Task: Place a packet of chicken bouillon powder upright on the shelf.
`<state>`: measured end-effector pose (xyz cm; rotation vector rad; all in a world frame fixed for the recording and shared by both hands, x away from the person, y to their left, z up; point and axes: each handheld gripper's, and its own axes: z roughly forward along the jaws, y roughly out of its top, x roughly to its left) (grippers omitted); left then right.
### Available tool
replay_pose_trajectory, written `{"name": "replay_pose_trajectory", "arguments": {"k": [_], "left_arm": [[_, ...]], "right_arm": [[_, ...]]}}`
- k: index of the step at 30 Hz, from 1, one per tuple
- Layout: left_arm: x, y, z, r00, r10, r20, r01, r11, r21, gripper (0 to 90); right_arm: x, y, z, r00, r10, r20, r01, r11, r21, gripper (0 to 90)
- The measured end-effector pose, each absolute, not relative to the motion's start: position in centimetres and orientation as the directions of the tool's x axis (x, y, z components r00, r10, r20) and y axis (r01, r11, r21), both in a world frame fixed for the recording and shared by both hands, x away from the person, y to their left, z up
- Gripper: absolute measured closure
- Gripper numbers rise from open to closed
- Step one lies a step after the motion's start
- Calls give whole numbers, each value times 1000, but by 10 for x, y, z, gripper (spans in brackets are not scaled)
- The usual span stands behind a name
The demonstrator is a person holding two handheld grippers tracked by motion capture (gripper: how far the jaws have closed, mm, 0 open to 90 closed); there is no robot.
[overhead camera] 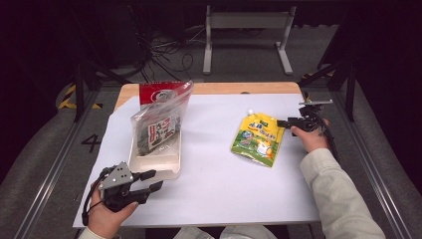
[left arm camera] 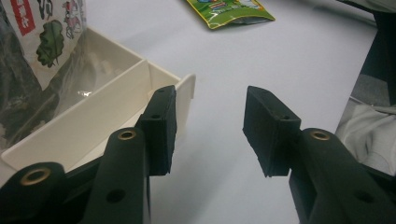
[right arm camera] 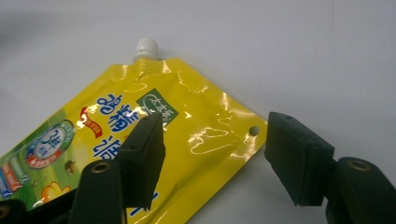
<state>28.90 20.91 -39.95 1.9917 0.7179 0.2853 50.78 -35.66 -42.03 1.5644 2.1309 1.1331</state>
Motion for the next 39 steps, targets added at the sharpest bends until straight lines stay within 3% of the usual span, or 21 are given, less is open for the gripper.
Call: {"name": "replay_pose_trajectory", "arguments": {"k": [27,39], "left_arm": [[283,213,-406,793,596,-128,399,-348,848,546],[285,209,-407,798,589,-124,394,-355,847,541]], "right_arm": [[524,-361,-446,-362,869,337,723,34,690,348],[523,-352,-443,-383,885,263,722,109,684,559]]}}
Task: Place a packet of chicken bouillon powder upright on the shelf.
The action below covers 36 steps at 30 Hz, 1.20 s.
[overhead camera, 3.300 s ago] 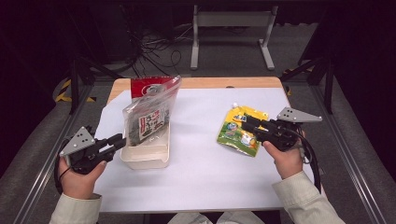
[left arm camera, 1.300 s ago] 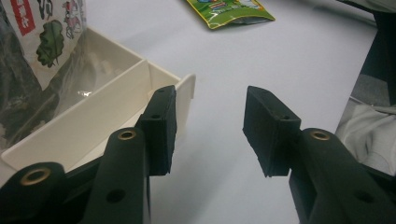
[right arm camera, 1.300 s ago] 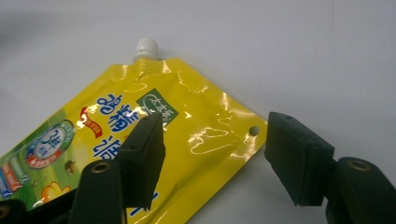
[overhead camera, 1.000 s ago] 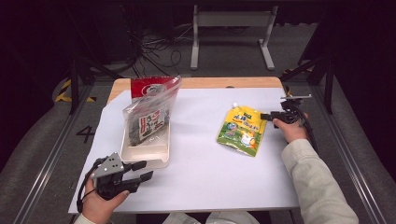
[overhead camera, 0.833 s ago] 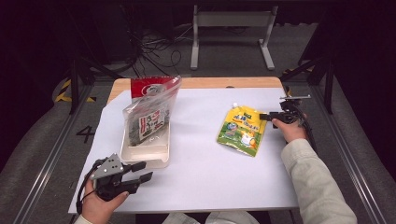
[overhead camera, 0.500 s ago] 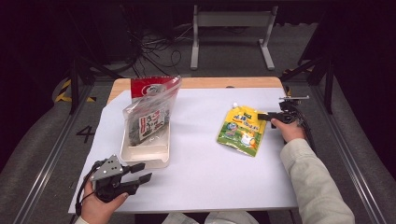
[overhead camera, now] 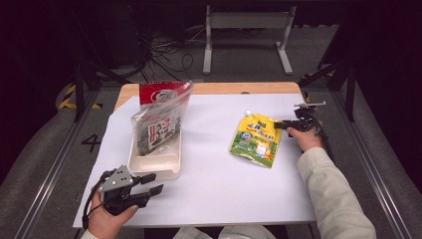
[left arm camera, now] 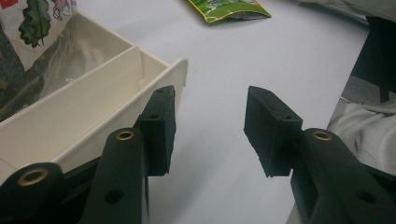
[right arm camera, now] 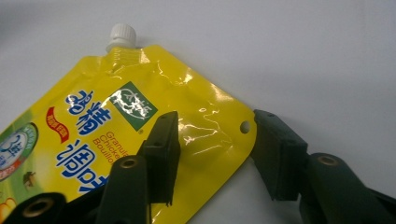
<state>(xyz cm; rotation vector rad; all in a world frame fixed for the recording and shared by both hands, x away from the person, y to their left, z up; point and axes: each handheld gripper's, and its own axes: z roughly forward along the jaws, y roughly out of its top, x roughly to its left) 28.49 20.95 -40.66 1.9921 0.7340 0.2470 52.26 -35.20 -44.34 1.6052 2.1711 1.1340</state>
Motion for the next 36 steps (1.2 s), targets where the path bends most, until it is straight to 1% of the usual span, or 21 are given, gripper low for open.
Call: {"name": "replay_pose_trajectory", "arguments": {"k": [1,3,5,7,12,15,19,22,26,32,36], "left_arm": [[285,210,-407,800,588,-120,391,-359,847,540],[285,210,-407,800,588,-121,392,-358,848,539],[286,210,-407,799,589,-120,389,-355,850,537],[286,210,-407,799,589,-121,392,-358,848,534],[287,208,-407,801,586,-118,388,-360,848,530],[287,208,-407,802,585,-117,387,-360,849,527],[287,207,-407,805,582,-116,385,-364,848,525],[287,206,-407,804,584,-113,384,-365,848,522],[288,206,-408,807,579,-115,383,-365,848,522],[289,204,-408,811,575,-111,380,-372,847,520],[290,197,-409,817,566,-112,383,-386,839,518]], "right_arm": [[522,-351,-443,-384,887,256,722,117,681,576],[522,-350,-441,-386,887,254,720,118,683,580],[521,-354,-438,-387,871,303,716,76,694,583],[520,-357,-435,-394,853,342,707,44,706,606],[518,-359,-429,-409,827,386,700,12,714,616],[518,-356,-432,-403,825,396,713,12,701,610],[520,-355,-438,-395,812,430,742,7,670,652],[521,-355,-440,-394,800,452,748,-8,664,672],[522,-352,-442,-398,794,460,762,7,647,694],[523,-343,-449,-413,784,464,787,51,615,699],[523,-338,-449,-430,778,459,783,69,618,748]]}}
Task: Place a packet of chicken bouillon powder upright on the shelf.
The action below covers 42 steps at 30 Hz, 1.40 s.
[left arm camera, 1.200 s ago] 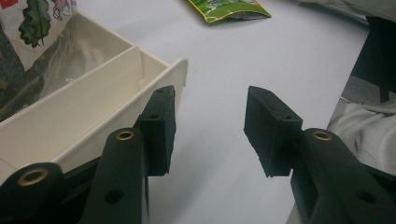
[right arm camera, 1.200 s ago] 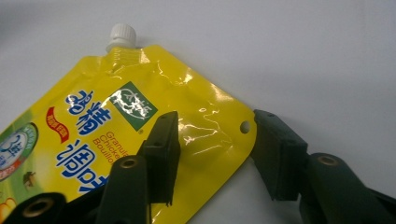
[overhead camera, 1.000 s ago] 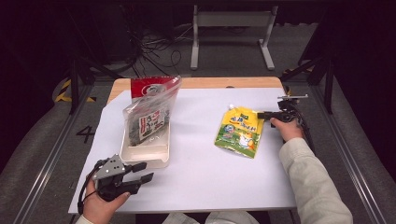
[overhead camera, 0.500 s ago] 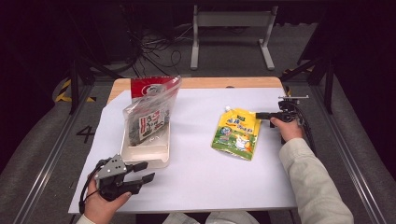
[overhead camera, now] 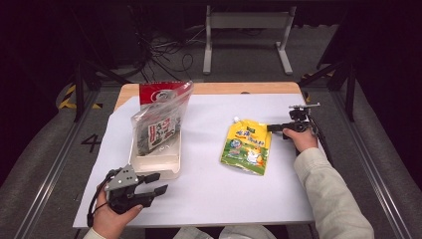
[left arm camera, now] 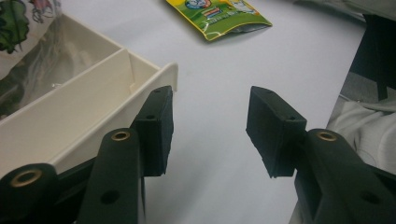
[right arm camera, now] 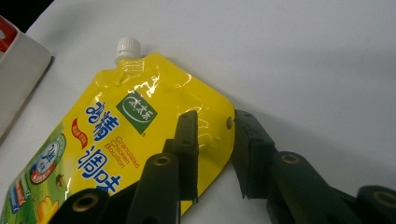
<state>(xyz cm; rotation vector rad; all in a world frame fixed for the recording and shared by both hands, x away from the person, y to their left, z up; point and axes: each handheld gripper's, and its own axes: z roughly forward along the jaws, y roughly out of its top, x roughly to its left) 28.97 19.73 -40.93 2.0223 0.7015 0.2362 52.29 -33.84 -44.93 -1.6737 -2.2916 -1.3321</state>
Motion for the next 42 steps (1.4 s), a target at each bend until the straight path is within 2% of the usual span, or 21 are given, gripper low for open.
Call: {"name": "replay_pose_trajectory", "arguments": {"k": [4,9,18,26,42], "left_arm": [[292,192,-411,824,556,-108,377,-397,837,517],[295,183,-414,828,550,-107,379,-408,830,518],[302,162,-417,843,527,-104,367,-424,828,511],[307,146,-420,859,502,-103,356,-441,824,513],[312,145,-419,857,504,-110,355,-421,835,528]], "right_arm": [[522,-338,-448,-434,783,446,781,80,619,840],[522,-338,-445,-446,783,434,774,93,626,896],[516,-331,-432,-520,794,315,712,199,673,900],[509,-332,-420,-543,787,292,682,210,700,900],[489,-330,-390,-606,760,237,596,236,767,900]]}}
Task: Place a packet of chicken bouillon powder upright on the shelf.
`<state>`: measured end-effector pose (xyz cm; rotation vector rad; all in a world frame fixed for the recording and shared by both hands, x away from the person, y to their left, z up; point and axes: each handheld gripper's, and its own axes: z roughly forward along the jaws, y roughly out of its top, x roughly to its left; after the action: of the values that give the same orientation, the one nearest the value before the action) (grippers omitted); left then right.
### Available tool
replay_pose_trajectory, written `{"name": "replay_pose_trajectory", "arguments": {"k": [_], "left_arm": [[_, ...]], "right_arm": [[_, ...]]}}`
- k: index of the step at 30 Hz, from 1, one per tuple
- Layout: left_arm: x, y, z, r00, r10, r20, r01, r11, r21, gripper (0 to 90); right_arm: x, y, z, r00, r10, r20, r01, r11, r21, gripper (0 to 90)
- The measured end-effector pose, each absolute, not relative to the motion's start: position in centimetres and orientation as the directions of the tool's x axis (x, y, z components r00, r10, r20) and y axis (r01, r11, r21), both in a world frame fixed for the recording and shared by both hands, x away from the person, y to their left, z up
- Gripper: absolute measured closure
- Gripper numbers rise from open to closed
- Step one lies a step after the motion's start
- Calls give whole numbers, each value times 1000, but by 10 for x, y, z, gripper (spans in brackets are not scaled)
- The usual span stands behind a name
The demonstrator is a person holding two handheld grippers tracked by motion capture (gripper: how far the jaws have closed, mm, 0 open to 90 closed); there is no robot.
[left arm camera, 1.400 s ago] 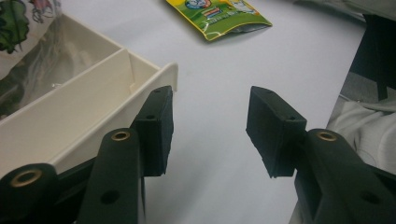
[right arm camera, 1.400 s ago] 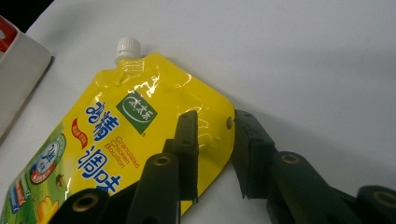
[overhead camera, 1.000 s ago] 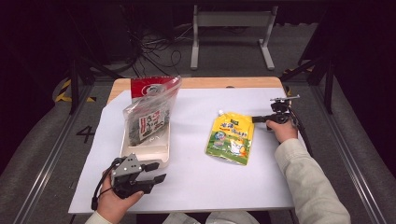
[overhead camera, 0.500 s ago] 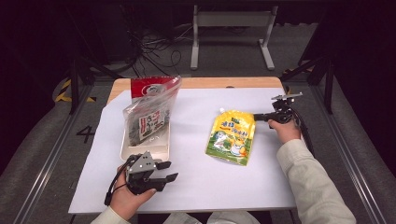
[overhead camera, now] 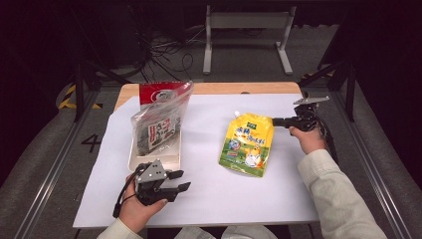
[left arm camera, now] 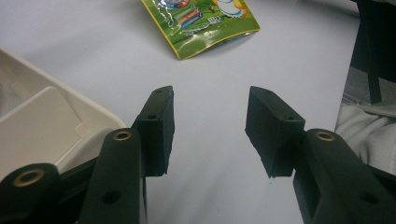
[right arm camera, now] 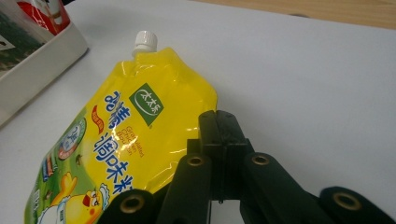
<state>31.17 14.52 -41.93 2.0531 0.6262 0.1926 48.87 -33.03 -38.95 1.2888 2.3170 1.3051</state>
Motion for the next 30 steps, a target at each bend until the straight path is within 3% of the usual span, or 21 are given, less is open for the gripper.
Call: {"name": "replay_pose_trajectory", "arguments": {"k": [10,18,30], "left_arm": [[316,141,-417,855,505,-115,350,-399,848,524],[330,121,-414,852,512,-107,329,-366,871,418],[348,96,-415,853,509,-112,323,-347,880,372]], "right_arm": [[474,-328,-370,-645,733,218,542,237,807,900],[454,-320,-346,-699,694,175,465,254,848,900],[420,-307,-322,-767,634,103,356,286,889,900]]}}
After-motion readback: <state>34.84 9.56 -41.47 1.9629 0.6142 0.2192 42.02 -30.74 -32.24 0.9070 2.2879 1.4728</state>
